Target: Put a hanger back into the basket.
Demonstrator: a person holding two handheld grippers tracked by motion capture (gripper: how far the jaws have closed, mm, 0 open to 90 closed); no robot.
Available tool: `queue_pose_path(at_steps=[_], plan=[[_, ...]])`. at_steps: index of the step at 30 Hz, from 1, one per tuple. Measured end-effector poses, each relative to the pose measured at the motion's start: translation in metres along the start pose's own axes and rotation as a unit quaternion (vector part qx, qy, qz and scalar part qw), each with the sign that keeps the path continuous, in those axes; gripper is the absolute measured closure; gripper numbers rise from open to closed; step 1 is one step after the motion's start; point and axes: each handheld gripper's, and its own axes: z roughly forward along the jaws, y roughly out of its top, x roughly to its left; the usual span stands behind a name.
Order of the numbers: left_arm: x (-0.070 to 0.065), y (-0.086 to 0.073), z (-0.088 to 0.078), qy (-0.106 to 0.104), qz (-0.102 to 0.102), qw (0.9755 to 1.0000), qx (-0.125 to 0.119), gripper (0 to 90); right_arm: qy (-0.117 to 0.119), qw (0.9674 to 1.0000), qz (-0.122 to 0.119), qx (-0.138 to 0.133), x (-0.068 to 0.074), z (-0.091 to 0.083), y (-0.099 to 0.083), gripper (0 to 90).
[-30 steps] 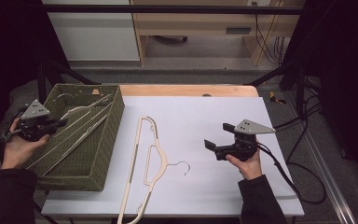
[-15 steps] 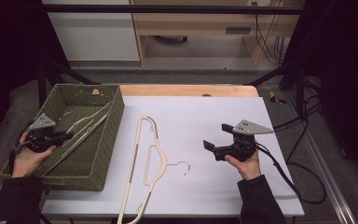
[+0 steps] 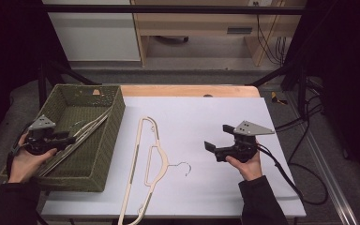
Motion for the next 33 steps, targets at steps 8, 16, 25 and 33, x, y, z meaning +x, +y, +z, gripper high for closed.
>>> queue_pose_path(at_steps=[8, 16, 25, 33], plan=[[-0.011, 0.011, -0.040, -0.002, -0.031, 0.9945, -0.100, 43.9, 0.003, 1.0000, -0.002, -0.001, 0.002, 0.000, -0.001, 4.7], [-0.044, 0.021, -0.060, 0.004, -0.040, 0.9814, -0.188, 22.0, 0.008, 0.9999, -0.010, -0.007, 0.003, 0.001, -0.001, 4.7], [-0.096, 0.035, -0.059, -0.024, -0.025, 0.9766, -0.212, 7.4, 0.032, 0.9995, 0.002, -0.001, 0.005, 0.006, -0.004, 3.9], [-0.150, 0.039, -0.042, -0.065, -0.003, 0.9739, -0.218, 6.1, 0.049, 0.9988, 0.006, -0.001, 0.009, 0.012, -0.008, 6.4]])
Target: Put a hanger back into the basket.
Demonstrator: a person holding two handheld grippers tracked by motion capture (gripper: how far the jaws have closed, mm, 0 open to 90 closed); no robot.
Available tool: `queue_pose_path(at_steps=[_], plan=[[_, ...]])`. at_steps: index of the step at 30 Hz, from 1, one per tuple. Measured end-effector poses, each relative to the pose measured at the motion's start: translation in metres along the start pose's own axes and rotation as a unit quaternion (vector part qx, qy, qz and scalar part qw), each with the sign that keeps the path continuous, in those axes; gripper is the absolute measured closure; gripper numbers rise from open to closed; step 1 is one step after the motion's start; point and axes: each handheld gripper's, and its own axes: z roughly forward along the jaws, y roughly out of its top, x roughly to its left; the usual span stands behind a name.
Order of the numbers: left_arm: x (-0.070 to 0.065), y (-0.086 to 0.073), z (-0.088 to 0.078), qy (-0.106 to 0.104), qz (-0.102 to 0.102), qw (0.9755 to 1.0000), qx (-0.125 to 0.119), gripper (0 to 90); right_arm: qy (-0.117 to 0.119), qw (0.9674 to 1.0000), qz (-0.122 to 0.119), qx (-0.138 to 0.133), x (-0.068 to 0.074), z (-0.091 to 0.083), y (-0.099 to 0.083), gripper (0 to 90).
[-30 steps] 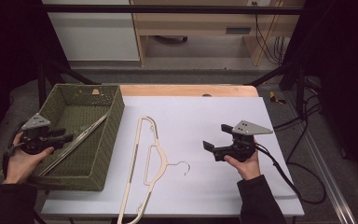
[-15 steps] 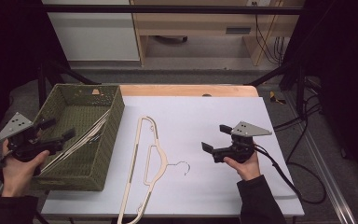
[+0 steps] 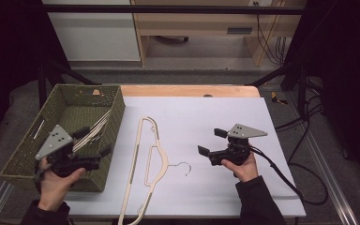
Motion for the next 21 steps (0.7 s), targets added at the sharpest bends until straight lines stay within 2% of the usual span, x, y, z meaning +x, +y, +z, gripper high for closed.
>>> queue_pose_path(at_steps=[4, 7, 10, 12, 15, 21], plan=[[-0.018, -0.008, 0.012, -0.015, 0.001, 0.9999, 0.007, 6.0, 0.002, 1.0000, -0.003, 0.002, 0.002, 0.002, -0.002, 7.0], [-0.031, -0.019, 0.022, -0.030, 0.008, 0.9992, 0.023, 6.0, 0.001, 1.0000, -0.008, 0.004, 0.003, 0.004, -0.002, 8.1], [-0.041, -0.030, 0.031, -0.044, 0.010, 0.9983, 0.037, 6.0, -0.005, 0.9997, -0.017, 0.018, 0.005, 0.009, -0.004, 8.3], [-0.046, -0.036, 0.035, -0.055, 0.011, 0.9975, 0.044, 6.0, 0.000, 0.9996, -0.018, 0.023, 0.007, 0.013, -0.006, 8.8], [-0.051, -0.044, 0.041, -0.063, 0.012, 0.9965, 0.054, 5.9, 0.005, 0.9988, -0.031, 0.037, 0.012, 0.018, -0.006, 12.3], [-0.052, -0.061, 0.050, -0.070, -0.001, 0.9955, 0.064, 6.1, 0.014, 0.9990, -0.025, 0.034, 0.019, 0.027, -0.008, 17.7]])
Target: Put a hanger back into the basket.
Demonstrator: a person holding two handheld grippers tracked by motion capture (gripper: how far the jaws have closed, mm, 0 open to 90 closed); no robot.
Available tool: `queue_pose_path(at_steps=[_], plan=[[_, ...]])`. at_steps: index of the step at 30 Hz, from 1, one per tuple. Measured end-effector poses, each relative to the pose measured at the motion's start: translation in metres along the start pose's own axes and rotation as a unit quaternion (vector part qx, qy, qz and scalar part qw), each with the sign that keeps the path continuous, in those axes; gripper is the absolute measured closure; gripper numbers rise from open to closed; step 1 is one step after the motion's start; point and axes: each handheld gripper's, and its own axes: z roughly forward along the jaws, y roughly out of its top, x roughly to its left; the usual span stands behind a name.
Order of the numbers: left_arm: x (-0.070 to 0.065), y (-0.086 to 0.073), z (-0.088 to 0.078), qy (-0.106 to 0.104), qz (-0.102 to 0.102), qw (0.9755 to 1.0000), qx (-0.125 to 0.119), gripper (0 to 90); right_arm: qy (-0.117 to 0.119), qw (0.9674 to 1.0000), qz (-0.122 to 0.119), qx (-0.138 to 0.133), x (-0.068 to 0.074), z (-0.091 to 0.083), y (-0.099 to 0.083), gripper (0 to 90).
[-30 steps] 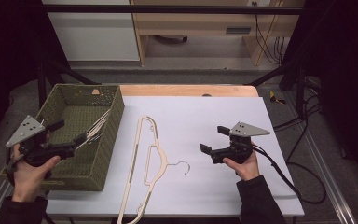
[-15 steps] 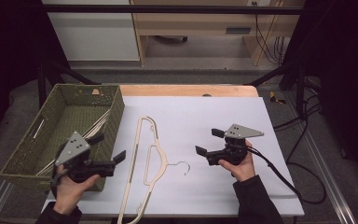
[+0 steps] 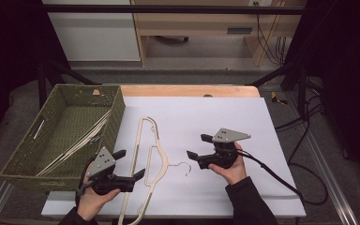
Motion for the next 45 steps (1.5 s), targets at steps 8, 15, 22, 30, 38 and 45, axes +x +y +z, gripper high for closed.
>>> queue_pose_path(at_steps=[8, 15, 22, 30, 38, 45], plan=[[-0.002, -0.017, 0.012, -0.006, 0.004, 0.9998, 0.021, 6.0, 0.011, 0.9997, -0.003, 0.023, 0.005, 0.016, -0.006, 22.0], [-0.002, -0.025, 0.016, -0.018, 0.013, 0.9994, 0.026, 6.0, 0.029, 0.9978, -0.011, 0.058, 0.015, 0.034, -0.011, 26.7], [-0.002, -0.031, 0.019, -0.025, 0.010, 0.9991, 0.034, 6.0, 0.050, 0.9923, -0.029, 0.110, 0.026, 0.062, -0.021, 34.7], [0.002, -0.031, 0.020, -0.022, 0.001, 0.9993, 0.031, 6.0, 0.046, 0.9847, -0.048, 0.161, 0.023, 0.092, -0.040, 52.2], [0.005, -0.033, 0.022, -0.023, -0.004, 0.9992, 0.032, 5.9, 0.038, 0.9811, -0.066, 0.178, 0.018, 0.102, -0.049, 67.4], [0.005, -0.034, 0.024, -0.025, -0.005, 0.9990, 0.037, 5.9, 0.039, 0.9801, -0.086, 0.175, 0.018, 0.102, -0.050, 78.8]])
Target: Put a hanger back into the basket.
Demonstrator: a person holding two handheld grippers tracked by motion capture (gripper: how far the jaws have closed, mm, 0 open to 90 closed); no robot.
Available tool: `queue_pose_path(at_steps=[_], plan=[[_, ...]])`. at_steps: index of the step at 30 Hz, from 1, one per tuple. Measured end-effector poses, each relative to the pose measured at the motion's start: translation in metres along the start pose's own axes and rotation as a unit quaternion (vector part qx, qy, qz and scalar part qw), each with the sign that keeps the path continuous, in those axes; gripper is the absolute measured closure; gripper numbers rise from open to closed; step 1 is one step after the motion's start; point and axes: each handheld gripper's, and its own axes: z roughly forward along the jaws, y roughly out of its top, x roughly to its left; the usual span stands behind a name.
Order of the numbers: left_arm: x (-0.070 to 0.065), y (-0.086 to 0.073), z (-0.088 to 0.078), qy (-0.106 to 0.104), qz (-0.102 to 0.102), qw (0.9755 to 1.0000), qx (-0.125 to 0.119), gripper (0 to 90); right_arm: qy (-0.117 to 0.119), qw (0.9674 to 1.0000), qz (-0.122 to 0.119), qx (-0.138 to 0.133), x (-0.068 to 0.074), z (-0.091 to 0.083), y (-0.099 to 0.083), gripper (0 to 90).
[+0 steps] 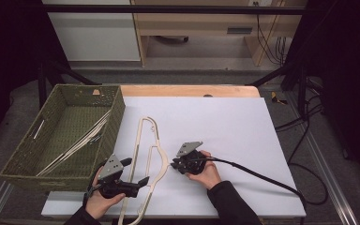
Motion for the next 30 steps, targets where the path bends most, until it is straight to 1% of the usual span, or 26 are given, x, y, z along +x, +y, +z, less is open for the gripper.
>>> queue_pose_path(at_steps=[3, 7, 8, 9, 11, 12, 13, 14, 15, 19, 22, 24, 25, 27, 28, 29, 30], plan=[[0.000, 0.000, 0.000, -0.001, -0.001, 1.0000, 0.001, 6.0, 0.004, 1.0000, -0.003, 0.000, 0.000, 0.000, 0.000, 86.0], [0.001, -0.001, 0.000, 0.000, -0.001, 1.0000, 0.001, 6.0, 0.012, 0.9999, -0.006, 0.004, -0.001, -0.001, 0.000, 87.2], [0.001, -0.001, 0.000, 0.000, -0.001, 1.0000, 0.001, 6.0, 0.013, 0.9999, -0.002, 0.006, -0.001, -0.002, 0.000, 87.5], [0.001, -0.001, 0.000, 0.000, -0.001, 1.0000, 0.002, 6.0, 0.018, 0.9998, -0.006, 0.005, -0.001, -0.002, 0.000, 87.9], [0.001, -0.001, 0.000, 0.001, -0.001, 1.0000, 0.001, 6.0, 0.027, 0.9996, -0.001, 0.010, 0.000, -0.003, 0.001, 88.1], [0.001, -0.001, 0.000, 0.001, -0.001, 1.0000, 0.002, 6.0, 0.028, 0.9995, 0.000, 0.012, 0.000, -0.004, 0.000, 88.2], [0.001, -0.001, 0.000, 0.001, -0.001, 1.0000, 0.002, 6.0, 0.035, 0.9993, -0.003, 0.015, 0.001, -0.005, 0.000, 88.3], [0.001, -0.001, 0.000, 0.001, 0.000, 1.0000, 0.003, 6.0, 0.039, 0.9991, 0.000, 0.018, 0.001, -0.005, 0.000, 88.4], [0.001, -0.001, 0.000, 0.001, 0.002, 1.0000, 0.004, 6.0, 0.043, 0.9989, 0.004, 0.020, 0.003, -0.006, 0.000, 88.5], [0.000, -0.002, 0.000, 0.001, 0.002, 1.0000, 0.005, 6.0, 0.059, 0.9980, 0.005, 0.021, 0.010, -0.007, -0.002, 88.8], [0.000, -0.002, 0.000, 0.000, 0.001, 1.0000, 0.005, 6.0, 0.060, 0.9980, 0.006, 0.020, 0.014, -0.008, -0.003, 88.1], [0.000, -0.002, 0.000, -0.001, 0.002, 1.0000, 0.006, 6.0, 0.060, 0.9981, 0.009, 0.013, 0.013, -0.007, -0.003, 82.2], [0.000, -0.002, 0.001, -0.001, 0.002, 1.0000, 0.006, 6.0, 0.056, 0.9984, 0.002, 0.010, 0.013, -0.006, -0.003, 81.8], [-0.001, -0.002, 0.001, -0.002, 0.003, 1.0000, 0.007, 6.0, 0.057, 0.9983, 0.006, 0.010, 0.014, -0.005, -0.004, 81.3], [-0.001, -0.003, 0.001, -0.002, 0.003, 1.0000, 0.009, 6.0, 0.056, 0.9984, 0.004, 0.009, 0.014, -0.005, -0.004, 81.4], [-0.001, -0.003, 0.002, -0.002, 0.003, 1.0000, 0.009, 6.0, 0.053, 0.9986, -0.007, 0.007, 0.015, -0.005, -0.004, 82.3], [-0.002, -0.003, 0.002, -0.002, 0.003, 0.9999, 0.010, 6.0, 0.051, 0.9986, -0.011, 0.007, 0.015, -0.005, -0.004, 83.2]])
